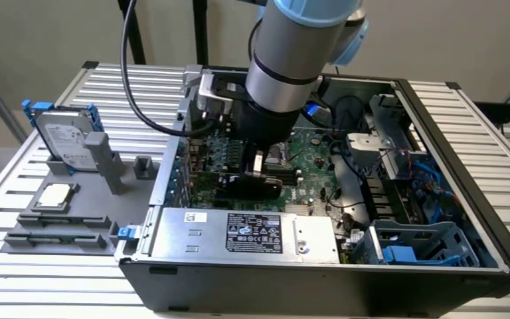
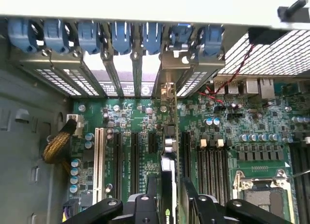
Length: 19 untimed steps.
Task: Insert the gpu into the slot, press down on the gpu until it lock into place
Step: 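Insert the gpu into the slot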
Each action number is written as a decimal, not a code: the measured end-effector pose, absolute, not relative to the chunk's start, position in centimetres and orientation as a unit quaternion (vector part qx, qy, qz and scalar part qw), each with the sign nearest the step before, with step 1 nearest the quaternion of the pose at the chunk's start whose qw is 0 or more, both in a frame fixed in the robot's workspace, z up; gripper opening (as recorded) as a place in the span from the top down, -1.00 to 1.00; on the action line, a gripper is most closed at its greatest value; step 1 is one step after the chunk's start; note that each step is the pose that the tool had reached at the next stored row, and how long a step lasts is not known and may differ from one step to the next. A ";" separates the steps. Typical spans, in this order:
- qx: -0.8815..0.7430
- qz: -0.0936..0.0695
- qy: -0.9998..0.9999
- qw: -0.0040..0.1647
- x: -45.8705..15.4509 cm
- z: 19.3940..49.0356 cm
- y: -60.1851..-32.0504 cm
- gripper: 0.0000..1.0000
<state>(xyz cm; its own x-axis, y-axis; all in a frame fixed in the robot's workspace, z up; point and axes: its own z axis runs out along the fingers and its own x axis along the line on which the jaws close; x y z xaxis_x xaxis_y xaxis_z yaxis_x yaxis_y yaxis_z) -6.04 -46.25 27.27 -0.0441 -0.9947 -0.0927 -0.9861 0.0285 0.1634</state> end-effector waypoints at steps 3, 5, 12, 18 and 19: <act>0.691 -0.091 -0.716 0.024 -6.0 28.7 -46.2 0.32; 0.691 -0.091 -0.716 0.023 -6.1 29.6 -46.2 0.32; 0.693 -0.080 -0.716 0.012 -6.9 30.4 -45.8 0.79; 0.694 -0.070 -0.716 0.007 -8.1 30.4 -45.7 0.79; 0.694 -0.070 -0.716 0.007 -8.1 30.4 -45.7 0.79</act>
<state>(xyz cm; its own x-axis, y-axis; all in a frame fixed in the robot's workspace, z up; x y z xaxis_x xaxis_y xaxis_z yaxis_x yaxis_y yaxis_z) -8.06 -45.74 30.44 -0.0362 -0.9955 -0.0872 -0.9935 0.0264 0.1110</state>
